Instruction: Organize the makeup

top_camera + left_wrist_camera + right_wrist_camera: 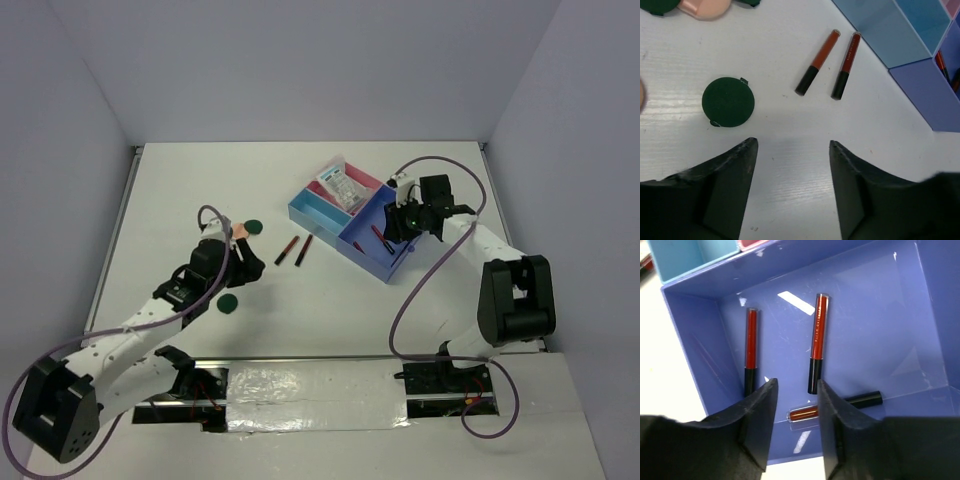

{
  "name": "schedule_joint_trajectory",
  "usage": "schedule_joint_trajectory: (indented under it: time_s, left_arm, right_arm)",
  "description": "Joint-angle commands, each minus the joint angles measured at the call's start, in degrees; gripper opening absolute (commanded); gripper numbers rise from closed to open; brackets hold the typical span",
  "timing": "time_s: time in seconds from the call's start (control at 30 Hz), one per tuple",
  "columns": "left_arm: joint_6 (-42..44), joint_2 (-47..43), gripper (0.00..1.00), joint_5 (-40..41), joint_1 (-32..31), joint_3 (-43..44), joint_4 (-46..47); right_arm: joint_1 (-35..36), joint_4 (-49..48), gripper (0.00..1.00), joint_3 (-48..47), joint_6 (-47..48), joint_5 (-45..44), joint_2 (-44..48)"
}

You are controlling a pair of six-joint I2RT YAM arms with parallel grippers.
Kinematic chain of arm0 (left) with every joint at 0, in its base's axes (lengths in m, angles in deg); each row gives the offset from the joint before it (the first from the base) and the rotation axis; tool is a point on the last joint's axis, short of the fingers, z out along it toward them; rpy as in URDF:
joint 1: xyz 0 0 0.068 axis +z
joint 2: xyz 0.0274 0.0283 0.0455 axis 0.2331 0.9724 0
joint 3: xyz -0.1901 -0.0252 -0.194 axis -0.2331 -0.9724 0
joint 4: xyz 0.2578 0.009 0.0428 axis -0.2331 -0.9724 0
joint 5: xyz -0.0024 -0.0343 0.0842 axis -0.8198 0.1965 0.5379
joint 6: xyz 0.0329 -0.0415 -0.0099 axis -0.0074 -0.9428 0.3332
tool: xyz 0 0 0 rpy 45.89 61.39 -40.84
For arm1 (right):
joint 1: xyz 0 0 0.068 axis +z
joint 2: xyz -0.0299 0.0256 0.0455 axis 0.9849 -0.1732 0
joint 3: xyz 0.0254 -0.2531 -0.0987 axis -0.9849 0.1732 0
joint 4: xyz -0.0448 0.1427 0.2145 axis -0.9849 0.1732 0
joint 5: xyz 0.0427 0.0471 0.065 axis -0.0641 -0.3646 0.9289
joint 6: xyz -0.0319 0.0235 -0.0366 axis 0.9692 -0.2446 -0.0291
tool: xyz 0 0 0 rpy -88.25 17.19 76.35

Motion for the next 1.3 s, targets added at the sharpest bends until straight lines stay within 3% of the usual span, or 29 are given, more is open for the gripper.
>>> schedule_joint_trajectory:
  time_s: [0.0,0.03,0.17,0.4,0.63,0.77,1.27]
  left_arm:
    - [4.7,5.8,0.69,-3.7,0.3,5.3,6.3]
    - [5.4,7.5,0.60,-5.0,0.3,6.5,6.5]
    - [10.7,19.1,0.44,-8.2,0.3,13.0,5.7]
    - [17.6,35.8,0.55,-10.3,0.3,25.6,3.8]
    - [21.7,45.9,0.53,-8.8,-0.2,34.7,-1.5]
    - [23.5,49.0,0.54,-4.9,-0.9,38.3,-4.3]
    - [24.9,55.6,0.50,-3.4,-3.1,40.6,-5.0]
  right_arm:
    - [-1.2,-1.3,0.46,-2.5,0.4,3.5,2.8]
    - [-1.6,-0.8,0.51,-2.7,0.9,5.3,3.2]
    - [-4.6,2.2,0.70,-3.0,5.2,17.7,5.1]
    - [-6.1,2.2,0.72,-1.2,6.9,24.5,9.1]
    - [-8.2,1.9,0.72,-0.9,6.2,25.6,9.3]
    - [-8.8,1.8,0.72,-1.2,5.9,26.1,8.6]
    - [-9.4,2.2,0.72,-1.9,5.6,26.3,7.2]
